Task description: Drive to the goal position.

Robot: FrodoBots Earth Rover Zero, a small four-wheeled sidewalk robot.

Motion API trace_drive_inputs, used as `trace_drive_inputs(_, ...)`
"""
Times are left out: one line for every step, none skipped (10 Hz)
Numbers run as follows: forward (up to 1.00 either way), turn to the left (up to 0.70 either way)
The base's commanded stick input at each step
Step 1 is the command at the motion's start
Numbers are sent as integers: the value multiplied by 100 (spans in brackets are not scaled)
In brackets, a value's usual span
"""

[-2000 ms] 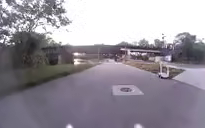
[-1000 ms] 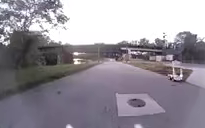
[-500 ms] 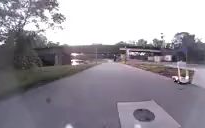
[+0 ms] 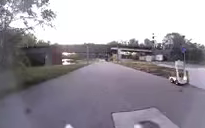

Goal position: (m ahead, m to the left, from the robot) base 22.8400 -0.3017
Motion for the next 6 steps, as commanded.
trace_drive_inputs(70, 0)
trace_drive_inputs(70, 0)
trace_drive_inputs(70, 0)
trace_drive_inputs(70, 0)
trace_drive_inputs(70, 0)
trace_drive_inputs(70, 0)
